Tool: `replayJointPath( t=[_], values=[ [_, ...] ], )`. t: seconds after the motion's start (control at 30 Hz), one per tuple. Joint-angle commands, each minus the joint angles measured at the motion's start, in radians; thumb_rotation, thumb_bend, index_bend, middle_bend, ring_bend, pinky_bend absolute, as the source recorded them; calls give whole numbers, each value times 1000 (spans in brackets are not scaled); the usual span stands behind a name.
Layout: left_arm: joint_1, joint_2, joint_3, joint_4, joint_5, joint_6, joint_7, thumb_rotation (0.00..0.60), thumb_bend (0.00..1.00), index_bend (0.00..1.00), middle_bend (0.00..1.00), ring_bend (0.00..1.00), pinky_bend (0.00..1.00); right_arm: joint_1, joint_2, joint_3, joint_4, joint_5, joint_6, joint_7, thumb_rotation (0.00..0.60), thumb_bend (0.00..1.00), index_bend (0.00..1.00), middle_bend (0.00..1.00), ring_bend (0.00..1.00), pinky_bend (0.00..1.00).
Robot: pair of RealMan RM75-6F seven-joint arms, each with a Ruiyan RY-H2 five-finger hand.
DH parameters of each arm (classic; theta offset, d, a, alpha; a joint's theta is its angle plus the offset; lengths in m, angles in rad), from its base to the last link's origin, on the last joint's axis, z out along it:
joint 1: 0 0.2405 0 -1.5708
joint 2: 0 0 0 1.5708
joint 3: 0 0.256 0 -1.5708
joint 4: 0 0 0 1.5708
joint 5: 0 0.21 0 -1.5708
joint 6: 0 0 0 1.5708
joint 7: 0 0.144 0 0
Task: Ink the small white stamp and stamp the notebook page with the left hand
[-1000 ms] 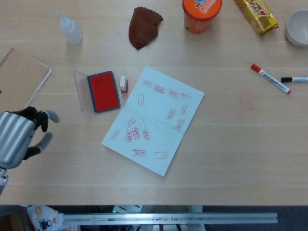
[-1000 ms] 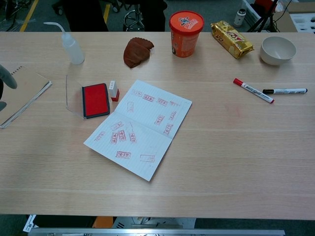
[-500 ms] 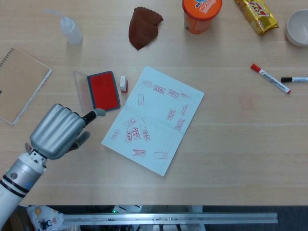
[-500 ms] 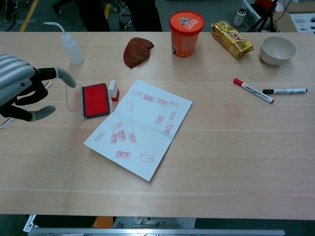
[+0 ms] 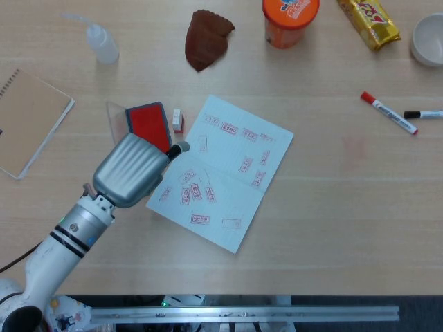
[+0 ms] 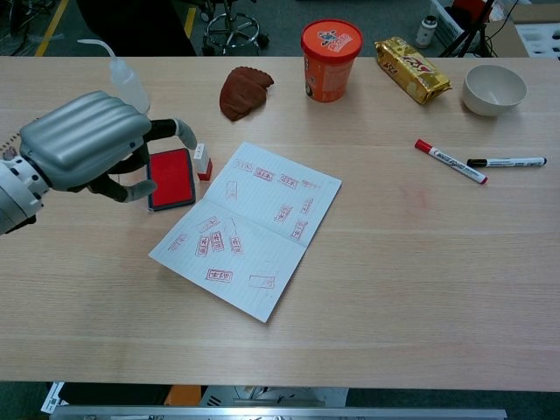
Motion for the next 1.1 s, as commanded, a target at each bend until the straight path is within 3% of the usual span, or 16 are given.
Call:
replayJointPath(
  t=[0.03, 0.63, 1.1],
  values=[
    [-49, -56, -24, 18, -85, -29, 81, 600, 274, 257, 986, 1000, 1000, 3, -3, -2, 1, 0, -5, -2, 600, 68, 433, 514, 407, 500],
    [-239, -277, -65, 209, -431, -10, 335, 600, 274, 234, 990, 1000, 1000, 19, -12, -10, -10, 9, -35, -42, 600, 69, 432, 514, 407, 500],
    [-359, -395, -53, 397, -589, 27, 451, 600, 275, 247, 991, 1000, 1000, 28, -16, -14, -12, 20, -52, -54, 600, 68, 433, 514, 407, 504]
  ],
)
